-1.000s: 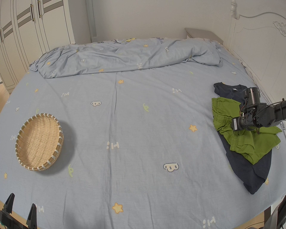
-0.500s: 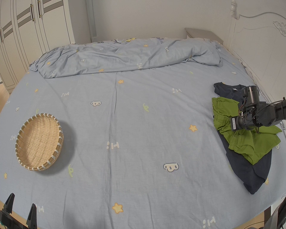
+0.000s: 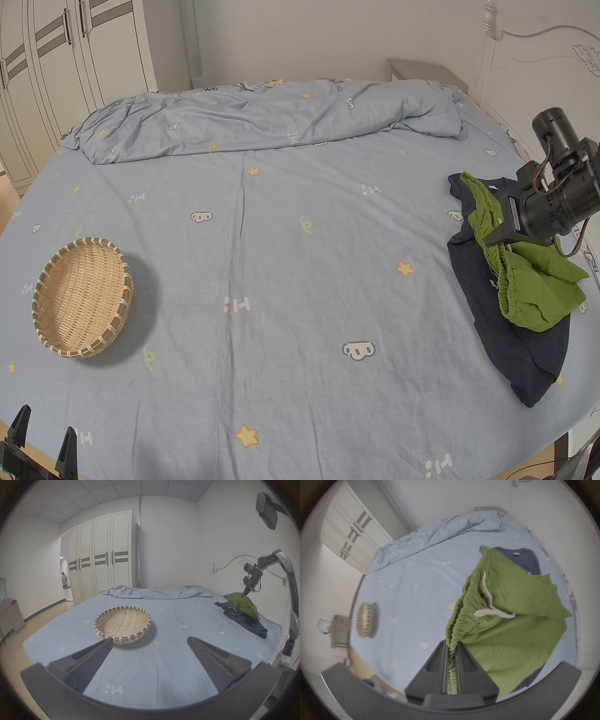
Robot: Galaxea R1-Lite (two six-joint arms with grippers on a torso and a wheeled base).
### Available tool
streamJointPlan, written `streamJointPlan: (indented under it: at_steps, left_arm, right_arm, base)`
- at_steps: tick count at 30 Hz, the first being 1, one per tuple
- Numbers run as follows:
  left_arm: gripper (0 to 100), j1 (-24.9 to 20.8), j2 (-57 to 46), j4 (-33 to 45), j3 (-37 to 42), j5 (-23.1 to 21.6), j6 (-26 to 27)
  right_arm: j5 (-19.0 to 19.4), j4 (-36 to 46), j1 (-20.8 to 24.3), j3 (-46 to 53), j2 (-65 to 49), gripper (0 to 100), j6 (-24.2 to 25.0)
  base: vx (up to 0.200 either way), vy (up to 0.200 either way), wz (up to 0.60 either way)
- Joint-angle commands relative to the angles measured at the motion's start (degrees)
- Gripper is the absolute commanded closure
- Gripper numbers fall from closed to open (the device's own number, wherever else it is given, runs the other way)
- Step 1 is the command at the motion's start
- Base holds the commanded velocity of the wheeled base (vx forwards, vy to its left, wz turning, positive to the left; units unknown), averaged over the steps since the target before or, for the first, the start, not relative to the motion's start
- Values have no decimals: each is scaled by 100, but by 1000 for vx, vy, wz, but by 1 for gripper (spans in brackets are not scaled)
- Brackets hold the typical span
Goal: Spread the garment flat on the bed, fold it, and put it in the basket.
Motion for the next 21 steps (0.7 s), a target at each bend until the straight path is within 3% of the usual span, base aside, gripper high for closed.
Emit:
streamJointPlan:
  at_steps: [1,6,7,9,18,21]
  left_arm:
    - [0,4,-75,-1,92,1,-2]
    - [0,4,-75,-1,92,1,-2]
    - [0,4,-75,-1,92,1,-2]
    - [0,4,-75,-1,101,1,-2]
    - [0,4,-75,-1,101,1,-2]
    - [0,4,-75,-1,92,1,-2]
  right_arm:
    - [621,380,575,-303,-314,100,562]
    - [603,-701,918,646,-297,100,544]
    - [542,-1255,1102,997,-279,100,536]
    - [498,-1606,1392,1191,-209,100,536]
    - [498,-2142,2588,1164,55,100,588]
    - [506,-3004,3097,1121,73,100,597]
  base:
    - [0,0,0]
    - [0,0,0]
    - [0,0,0]
    - [0,0,0]
    - [0,0,0]
    - [0,0,0]
